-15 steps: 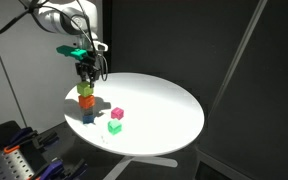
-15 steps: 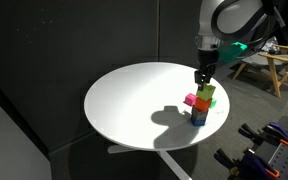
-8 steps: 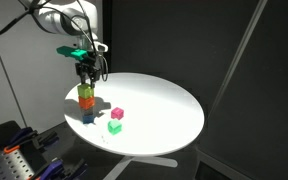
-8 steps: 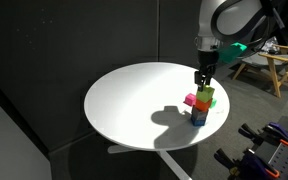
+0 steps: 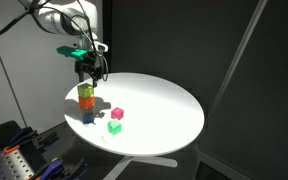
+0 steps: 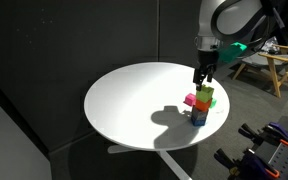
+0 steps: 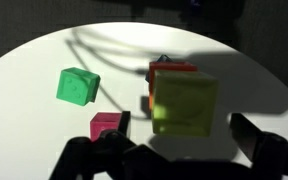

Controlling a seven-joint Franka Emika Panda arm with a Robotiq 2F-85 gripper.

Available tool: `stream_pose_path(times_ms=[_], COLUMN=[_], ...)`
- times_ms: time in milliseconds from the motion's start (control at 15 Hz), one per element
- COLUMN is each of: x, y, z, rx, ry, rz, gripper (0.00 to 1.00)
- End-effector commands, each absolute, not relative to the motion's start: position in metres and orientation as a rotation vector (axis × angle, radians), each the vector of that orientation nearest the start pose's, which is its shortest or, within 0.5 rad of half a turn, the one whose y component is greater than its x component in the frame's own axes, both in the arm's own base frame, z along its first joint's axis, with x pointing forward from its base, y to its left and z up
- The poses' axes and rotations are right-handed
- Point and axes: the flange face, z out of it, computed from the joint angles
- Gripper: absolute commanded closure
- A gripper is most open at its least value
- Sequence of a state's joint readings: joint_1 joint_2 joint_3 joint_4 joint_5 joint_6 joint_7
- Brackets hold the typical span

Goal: Put the yellow block on top of the stack on the left

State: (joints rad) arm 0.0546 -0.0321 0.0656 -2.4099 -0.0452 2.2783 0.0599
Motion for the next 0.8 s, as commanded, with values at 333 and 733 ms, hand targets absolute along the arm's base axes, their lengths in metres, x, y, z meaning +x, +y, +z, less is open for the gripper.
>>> stream_pose_path(times_ms=[333, 733], x=[0.473, 0.466], y=[0.046, 0.036], z=[0.36, 0.404], rx=[-3.17, -3.146], ry=[-0.087, 0.012], rz=[0.074, 0.02], gripper=[0.0, 0.0])
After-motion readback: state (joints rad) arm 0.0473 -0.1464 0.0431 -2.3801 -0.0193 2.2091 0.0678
